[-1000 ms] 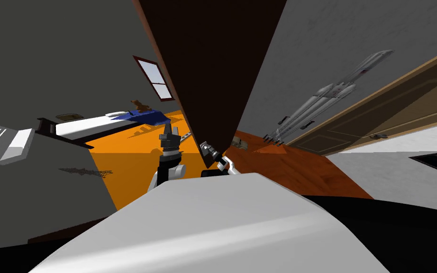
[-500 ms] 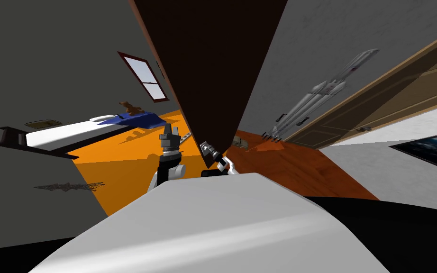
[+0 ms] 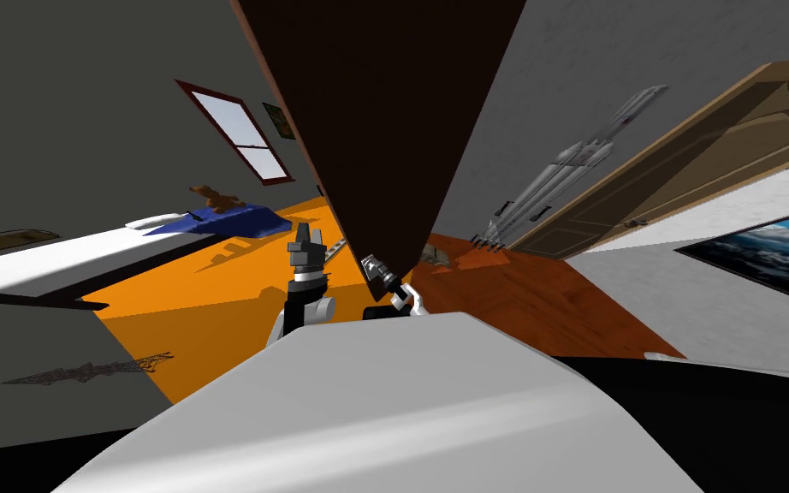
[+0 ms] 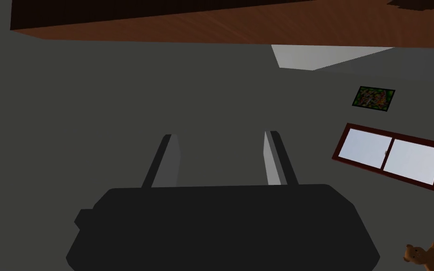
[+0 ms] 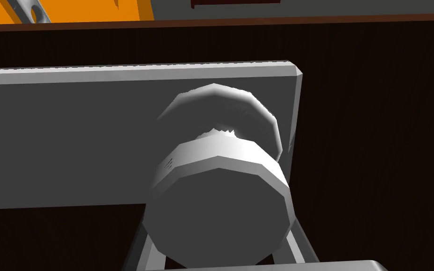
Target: Push the door open
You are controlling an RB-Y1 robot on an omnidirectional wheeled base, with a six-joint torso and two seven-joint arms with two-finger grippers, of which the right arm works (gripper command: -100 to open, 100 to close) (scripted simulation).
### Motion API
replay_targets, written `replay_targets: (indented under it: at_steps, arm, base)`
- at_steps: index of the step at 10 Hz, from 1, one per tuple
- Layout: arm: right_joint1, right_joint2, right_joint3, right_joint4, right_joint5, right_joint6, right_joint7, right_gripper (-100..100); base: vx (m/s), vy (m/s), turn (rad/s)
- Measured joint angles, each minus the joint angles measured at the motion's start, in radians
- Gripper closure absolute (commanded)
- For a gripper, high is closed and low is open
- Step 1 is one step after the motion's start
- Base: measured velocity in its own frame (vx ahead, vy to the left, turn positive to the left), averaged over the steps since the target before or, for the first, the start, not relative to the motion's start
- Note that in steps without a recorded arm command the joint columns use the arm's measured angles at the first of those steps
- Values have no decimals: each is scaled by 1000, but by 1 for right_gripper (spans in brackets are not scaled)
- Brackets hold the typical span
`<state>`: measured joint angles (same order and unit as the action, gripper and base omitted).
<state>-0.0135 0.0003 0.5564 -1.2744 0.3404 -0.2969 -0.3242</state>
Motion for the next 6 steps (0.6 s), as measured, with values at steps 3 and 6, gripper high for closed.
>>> replay_targets:
  at_steps: [3,6]
  arm:
    - [-4,-13,-19,3,-4,-2,4,100]
    - [-8,-36,-44,5,-13,-1,9,100]
  base:
    - [74,137,-54]
    - [87,163,-57]
